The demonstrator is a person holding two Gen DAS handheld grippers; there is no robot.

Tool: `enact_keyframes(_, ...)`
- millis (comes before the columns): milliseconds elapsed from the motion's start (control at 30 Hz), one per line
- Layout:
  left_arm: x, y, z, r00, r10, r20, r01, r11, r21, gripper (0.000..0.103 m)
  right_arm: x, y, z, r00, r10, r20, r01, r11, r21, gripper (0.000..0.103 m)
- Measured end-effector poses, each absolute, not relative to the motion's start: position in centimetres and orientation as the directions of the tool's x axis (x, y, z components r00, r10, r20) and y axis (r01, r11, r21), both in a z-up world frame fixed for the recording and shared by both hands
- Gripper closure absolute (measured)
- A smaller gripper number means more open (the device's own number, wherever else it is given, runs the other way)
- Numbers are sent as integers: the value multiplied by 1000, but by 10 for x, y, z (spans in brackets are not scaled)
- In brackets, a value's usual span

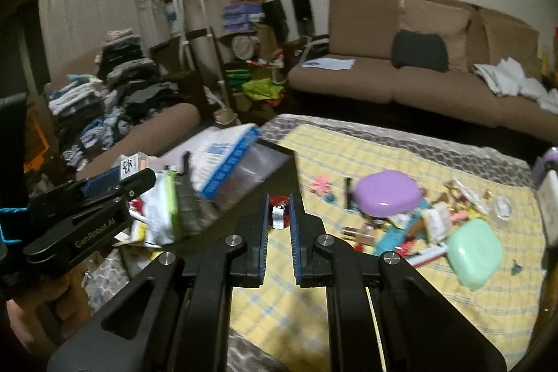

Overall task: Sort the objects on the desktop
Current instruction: 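Carry the clear container in the left tool while the right tool carries a red candy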

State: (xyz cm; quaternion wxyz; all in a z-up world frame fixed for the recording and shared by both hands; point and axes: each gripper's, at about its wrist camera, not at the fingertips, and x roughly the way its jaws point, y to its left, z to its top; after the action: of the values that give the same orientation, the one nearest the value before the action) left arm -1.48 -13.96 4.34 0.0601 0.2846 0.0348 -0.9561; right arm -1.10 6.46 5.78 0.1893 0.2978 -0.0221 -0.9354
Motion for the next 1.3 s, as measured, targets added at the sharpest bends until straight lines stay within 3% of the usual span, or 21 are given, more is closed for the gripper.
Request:
enact_keyframes(533, 19, -258, 43, -795, -223, -564, 333, -938, -100, 61, -10, -43, 52, -666, -511, -543, 500, -846, 183, 93)
enact_keyframes(767, 22, -281, 38, -794, -190, -577, 346, -922, -172, 61, -20, -56, 42, -622, -563, -545, 519, -817, 251, 93)
enact_keyframes(900, 19, -278, 35, -789, -179, -588, 336, -927, -169, 61, -24, -57, 27, -527, -540, -656, 548, -806, 223, 88)
enact_keyframes(1033, 17, -275, 34, -785, -186, -591, 343, -925, -164, 61, -4, -55, -11, -302, -472, -828, 683, -713, 157, 52)
enact_keyframes(1067, 16, -275, 33, -783, -182, -595, 343, -924, -170, 61, 2, -56, -22, -257, -439, -861, 709, -691, 141, 48)
enact_keyframes(1200, 12, -270, 31, -781, -170, -600, 341, -922, -182, 61, 20, -70, -81, -33, -263, -964, 769, -623, 143, 50)
enact_keyframes(1300, 8, -262, 30, -782, -165, -601, 326, -930, -168, 61, 26, -93, -109, 53, -224, -973, 805, -567, 174, 63)
